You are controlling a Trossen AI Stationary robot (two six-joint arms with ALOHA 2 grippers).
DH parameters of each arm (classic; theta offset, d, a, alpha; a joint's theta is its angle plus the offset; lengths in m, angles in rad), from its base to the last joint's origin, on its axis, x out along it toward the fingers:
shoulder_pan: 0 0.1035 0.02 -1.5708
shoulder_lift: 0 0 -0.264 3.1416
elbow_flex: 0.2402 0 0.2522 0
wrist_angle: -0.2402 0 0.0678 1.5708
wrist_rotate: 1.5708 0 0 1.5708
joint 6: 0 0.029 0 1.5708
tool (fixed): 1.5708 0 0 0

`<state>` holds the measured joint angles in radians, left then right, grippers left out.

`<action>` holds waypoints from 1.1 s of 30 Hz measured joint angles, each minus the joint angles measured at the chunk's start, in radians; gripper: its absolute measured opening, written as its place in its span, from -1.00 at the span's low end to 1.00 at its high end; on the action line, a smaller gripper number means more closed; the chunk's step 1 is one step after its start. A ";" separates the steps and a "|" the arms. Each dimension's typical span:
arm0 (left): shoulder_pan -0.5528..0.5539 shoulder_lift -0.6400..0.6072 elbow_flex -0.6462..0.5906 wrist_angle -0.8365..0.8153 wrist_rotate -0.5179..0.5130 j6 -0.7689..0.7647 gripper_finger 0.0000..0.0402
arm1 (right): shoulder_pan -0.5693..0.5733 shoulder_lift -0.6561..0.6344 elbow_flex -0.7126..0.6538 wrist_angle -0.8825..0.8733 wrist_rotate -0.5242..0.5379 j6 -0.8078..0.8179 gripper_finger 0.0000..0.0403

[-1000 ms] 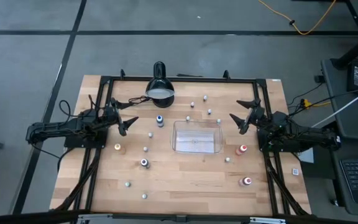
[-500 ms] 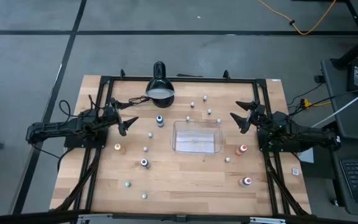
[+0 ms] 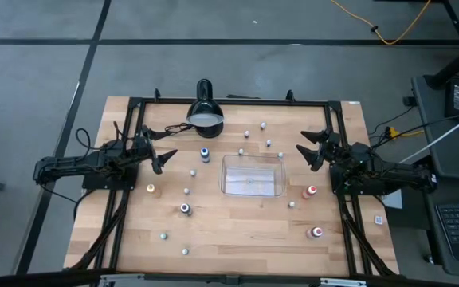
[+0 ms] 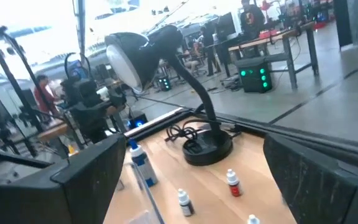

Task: Pick & Place food coloring
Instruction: Put the small green food coloring bottle into the transparent bin

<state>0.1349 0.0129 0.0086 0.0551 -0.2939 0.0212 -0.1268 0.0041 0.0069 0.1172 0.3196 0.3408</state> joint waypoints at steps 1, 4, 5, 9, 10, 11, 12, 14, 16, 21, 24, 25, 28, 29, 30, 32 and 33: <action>0.000 0.000 0.000 0.000 0.000 0.000 0.73 | 0.000 0.000 0.002 0.000 0.000 0.026 0.89; 0.000 0.000 0.000 0.000 0.000 0.000 0.73 | 0.000 0.006 0.039 -0.020 0.000 0.061 0.89; 0.000 0.000 0.000 0.000 0.000 0.000 0.73 | 0.000 0.014 0.061 -0.041 0.000 0.059 0.89; 0.000 0.000 0.000 0.000 0.000 0.000 0.73 | 0.000 0.085 0.173 -0.145 0.016 -0.006 0.89; 0.000 0.000 0.000 0.000 0.000 0.000 0.73 | 0.000 0.108 0.203 -0.161 0.027 -0.012 0.89; 0.000 0.000 0.000 0.000 0.000 0.000 0.73 | 0.000 0.132 0.231 -0.174 0.039 -0.023 0.89; 0.000 0.000 0.000 0.000 0.000 0.000 0.73 | 0.000 0.160 0.260 -0.182 0.046 -0.029 0.89; 0.000 0.000 0.000 0.000 0.000 0.000 0.73 | 0.000 0.218 0.323 -0.203 0.046 -0.029 0.89; 0.000 0.000 0.000 0.000 0.000 0.000 0.73 | 0.000 0.285 0.394 -0.223 0.046 -0.029 0.89; 0.000 0.000 0.000 0.000 0.000 0.000 0.73 | 0.000 0.452 0.592 -0.310 0.053 -0.076 0.89; 0.000 0.000 0.000 0.000 0.000 0.000 0.73 | 0.000 0.543 0.715 -0.377 0.052 -0.124 0.89; 0.000 0.000 0.000 0.000 0.000 0.000 0.73 | 0.000 0.571 0.757 -0.401 0.053 -0.137 0.89; 0.000 0.000 0.000 0.000 0.000 0.000 0.73 | 0.000 0.648 0.873 -0.487 0.047 -0.138 0.89; 0.000 0.000 0.000 0.000 0.000 0.000 0.73 | 0.000 0.672 0.910 -0.519 0.045 -0.139 0.89; 0.000 0.000 0.000 0.000 0.000 0.000 0.73 | 0.000 0.697 0.946 -0.550 0.039 -0.140 0.89; 0.000 0.000 0.000 0.000 0.000 0.000 0.73 | 0.000 0.744 1.015 -0.620 0.021 -0.141 0.89; 0.000 0.000 0.000 0.000 0.000 0.000 0.73 | 0.000 0.768 1.049 -0.656 0.018 -0.140 0.89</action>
<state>0.1347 0.0132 0.0088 0.0551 -0.2943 0.0212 -0.1268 0.7721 1.0558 -0.5384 0.3378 0.2003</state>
